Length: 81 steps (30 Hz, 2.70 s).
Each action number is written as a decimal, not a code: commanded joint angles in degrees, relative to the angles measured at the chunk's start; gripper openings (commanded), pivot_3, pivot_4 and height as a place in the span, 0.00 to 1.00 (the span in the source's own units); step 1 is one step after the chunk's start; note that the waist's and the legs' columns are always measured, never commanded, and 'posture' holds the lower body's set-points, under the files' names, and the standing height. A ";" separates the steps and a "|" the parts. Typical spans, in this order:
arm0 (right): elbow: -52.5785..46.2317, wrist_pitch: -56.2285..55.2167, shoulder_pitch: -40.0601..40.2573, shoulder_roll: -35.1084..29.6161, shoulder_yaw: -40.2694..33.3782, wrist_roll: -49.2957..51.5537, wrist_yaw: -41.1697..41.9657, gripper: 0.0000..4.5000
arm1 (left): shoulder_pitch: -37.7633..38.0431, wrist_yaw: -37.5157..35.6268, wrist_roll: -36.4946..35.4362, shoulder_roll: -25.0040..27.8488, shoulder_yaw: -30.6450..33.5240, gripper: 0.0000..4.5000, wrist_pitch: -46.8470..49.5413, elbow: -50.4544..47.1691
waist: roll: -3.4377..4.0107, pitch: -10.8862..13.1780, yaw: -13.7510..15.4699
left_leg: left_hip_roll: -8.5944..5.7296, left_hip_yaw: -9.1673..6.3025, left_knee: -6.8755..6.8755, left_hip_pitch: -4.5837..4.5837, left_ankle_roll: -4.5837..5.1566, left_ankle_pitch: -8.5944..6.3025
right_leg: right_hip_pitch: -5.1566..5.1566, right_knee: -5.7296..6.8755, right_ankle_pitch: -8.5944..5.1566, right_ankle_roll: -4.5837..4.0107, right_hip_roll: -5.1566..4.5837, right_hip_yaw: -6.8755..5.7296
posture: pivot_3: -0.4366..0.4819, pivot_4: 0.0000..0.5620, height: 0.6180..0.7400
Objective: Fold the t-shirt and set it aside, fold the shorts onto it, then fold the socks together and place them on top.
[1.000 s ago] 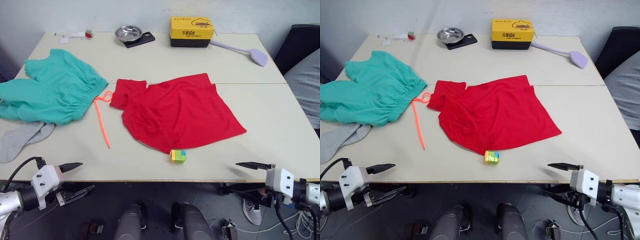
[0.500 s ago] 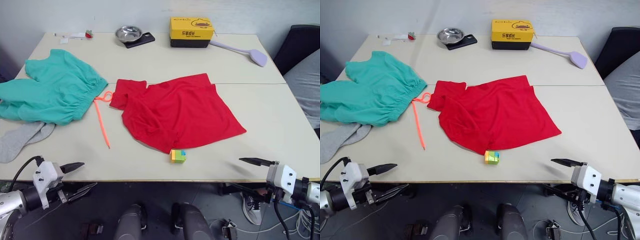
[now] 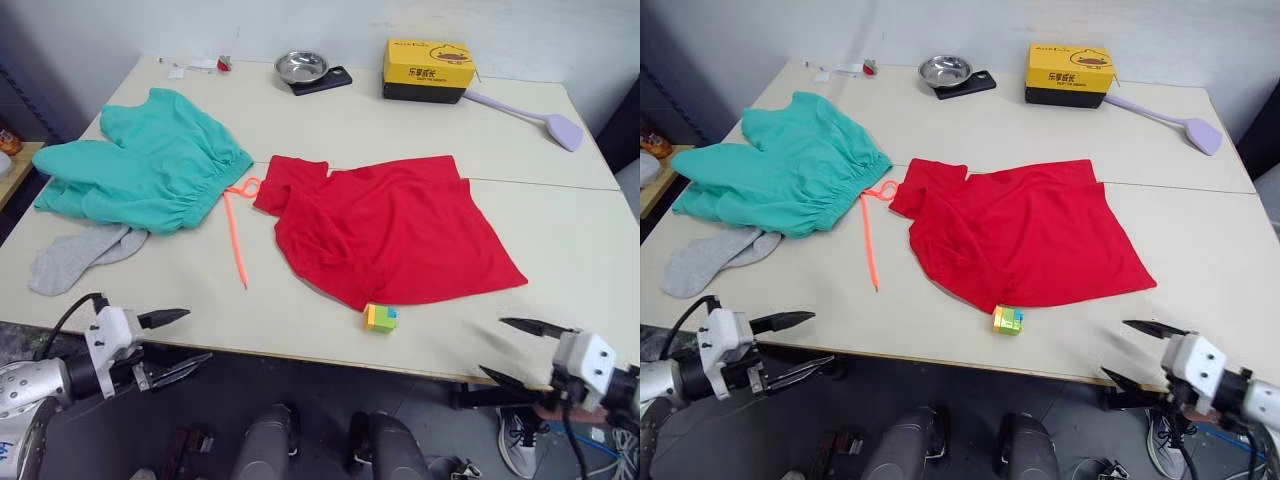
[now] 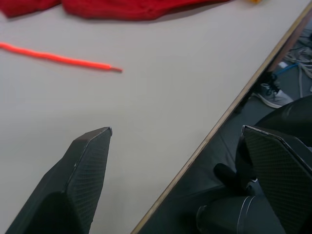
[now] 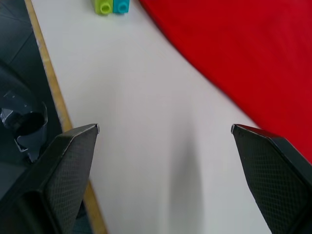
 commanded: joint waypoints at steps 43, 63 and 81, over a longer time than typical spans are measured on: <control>-10.34 29.87 -38.25 5.43 39.24 -11.13 -7.58 0.77 | -9.38 0.82 -4.55 -4.39 -12.36 1.00 2.82 -13.03 | 0.03 -0.05 -0.87 | 0.39 0.47 0.16 0.31 -0.27 -0.21 | -0.06 0.09 0.01 -0.18 0.37 0.45 | 0.48 0.27 1.00; 2.03 24.91 -19.87 -3.84 -6.03 2.88 -7.41 0.32 | -21.06 5.86 -10.57 -12.82 -18.54 1.00 8.49 -12.11 | 0.03 -0.05 -0.45 | 0.34 0.43 0.22 0.30 -0.07 -0.16 | 0.05 0.08 0.10 -0.11 0.36 0.44 | 0.48 0.27 1.00; 61.37 10.00 -49.77 -13.93 4.56 -13.93 -15.45 0.81 | -28.47 2.54 -1.76 -9.77 -21.55 1.00 3.59 -3.51 | 0.12 -0.04 -2.29 | 0.68 1.42 0.03 0.93 -0.51 0.14 | -0.09 0.24 0.16 -0.21 0.93 1.62 | 0.48 0.27 1.00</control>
